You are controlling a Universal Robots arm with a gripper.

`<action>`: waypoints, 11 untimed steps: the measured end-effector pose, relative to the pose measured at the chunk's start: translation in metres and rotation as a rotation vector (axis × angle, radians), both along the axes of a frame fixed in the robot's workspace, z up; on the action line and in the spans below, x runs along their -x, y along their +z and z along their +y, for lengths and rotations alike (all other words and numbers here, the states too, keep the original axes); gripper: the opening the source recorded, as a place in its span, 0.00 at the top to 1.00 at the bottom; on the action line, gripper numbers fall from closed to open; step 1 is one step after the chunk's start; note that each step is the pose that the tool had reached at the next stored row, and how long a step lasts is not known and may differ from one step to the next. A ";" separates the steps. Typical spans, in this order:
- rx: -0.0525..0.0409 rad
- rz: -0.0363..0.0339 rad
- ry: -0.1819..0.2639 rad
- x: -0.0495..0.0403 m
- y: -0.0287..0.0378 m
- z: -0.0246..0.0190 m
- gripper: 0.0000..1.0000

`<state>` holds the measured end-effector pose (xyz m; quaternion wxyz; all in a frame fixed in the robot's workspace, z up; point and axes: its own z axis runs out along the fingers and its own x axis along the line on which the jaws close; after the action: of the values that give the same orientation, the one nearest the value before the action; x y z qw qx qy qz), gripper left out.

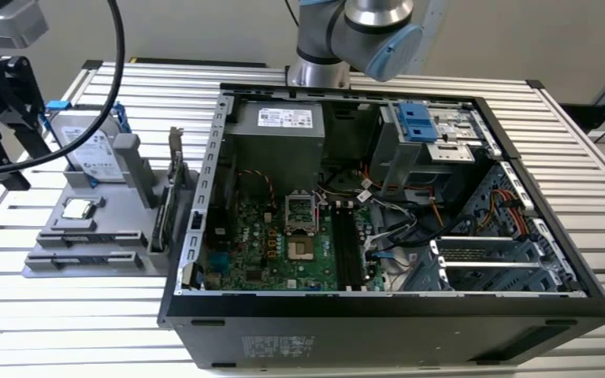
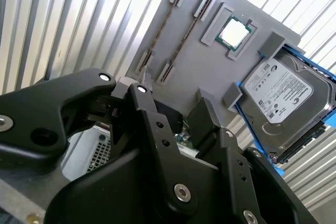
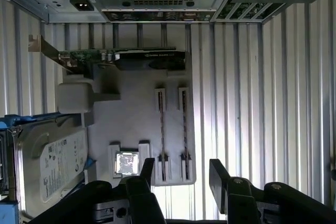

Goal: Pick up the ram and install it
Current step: 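Pick up the ram and move it above insertion slot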

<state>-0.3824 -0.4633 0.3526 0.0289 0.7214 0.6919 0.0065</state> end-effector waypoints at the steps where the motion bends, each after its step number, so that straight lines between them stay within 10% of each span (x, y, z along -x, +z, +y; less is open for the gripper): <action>1: 0.0001 0.0001 0.000 0.0000 -0.0006 0.0000 0.00; 11: 0.0002 0.0001 0.000 0.0000 -0.0093 0.0000 0.00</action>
<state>-0.3824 -0.4632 0.3433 0.0290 0.7214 0.6919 0.0064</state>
